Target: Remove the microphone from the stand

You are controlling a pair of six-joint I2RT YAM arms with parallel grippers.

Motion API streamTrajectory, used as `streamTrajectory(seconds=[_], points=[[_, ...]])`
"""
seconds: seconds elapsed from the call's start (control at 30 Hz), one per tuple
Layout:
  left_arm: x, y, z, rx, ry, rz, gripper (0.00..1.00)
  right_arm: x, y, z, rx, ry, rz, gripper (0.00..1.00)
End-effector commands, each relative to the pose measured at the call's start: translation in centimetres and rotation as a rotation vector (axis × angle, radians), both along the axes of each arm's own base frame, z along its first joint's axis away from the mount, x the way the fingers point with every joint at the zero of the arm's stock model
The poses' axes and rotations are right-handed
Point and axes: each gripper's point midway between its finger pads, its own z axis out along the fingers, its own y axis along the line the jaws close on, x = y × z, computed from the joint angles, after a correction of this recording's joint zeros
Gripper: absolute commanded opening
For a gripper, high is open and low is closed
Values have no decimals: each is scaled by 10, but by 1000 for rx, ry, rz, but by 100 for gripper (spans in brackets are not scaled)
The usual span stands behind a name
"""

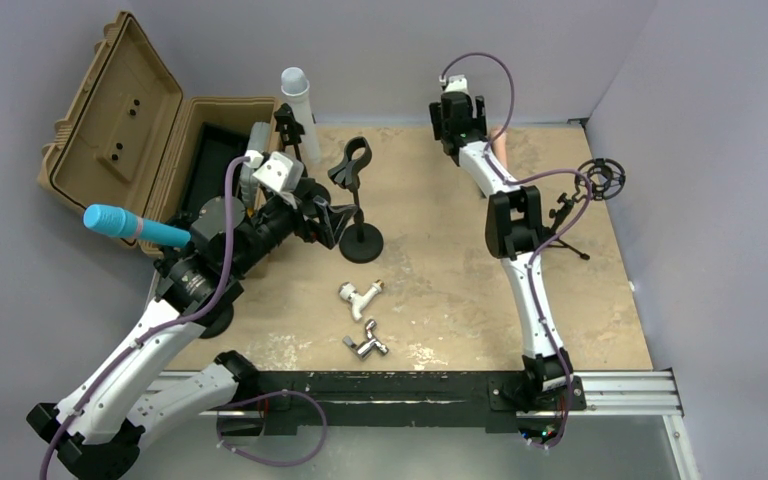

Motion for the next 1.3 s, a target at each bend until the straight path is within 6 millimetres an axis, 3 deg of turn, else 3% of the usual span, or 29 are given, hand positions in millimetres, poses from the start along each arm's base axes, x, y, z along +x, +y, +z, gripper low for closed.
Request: streamTrajectory(seconds=[0.0,0.13,0.27,0.37,0.43,0.53,0.67,0.73,0.83,0.97,1.27], points=[[-4,3,14,-11,-50,2,100,-30,44,135,190,-139,121,90],[-5,9,17,-9,-69,22,100,-78,68,172,414,-114,229,92],[-8,14,21,-18,-88,34,100,-144,90,202,617,-92,368,94],[-9,20,26,-33,-100,55,100,-200,117,208,769,-33,552,94],[-12,21,29,-46,-108,57,100,-242,132,200,857,4,659,94],[-12,27,31,-60,-122,79,100,-300,157,217,970,-5,830,93],[-13,33,33,-67,-129,104,100,-360,193,237,1087,1,979,93],[-13,34,33,-68,-135,111,100,-381,204,245,1166,12,1032,93],[-11,34,31,-59,-135,115,100,-392,211,249,1271,43,1045,93],[-9,32,29,-51,-130,112,100,-381,217,247,1312,60,1015,91],[-8,27,26,-45,-118,96,100,-359,235,266,1339,24,1028,85]])
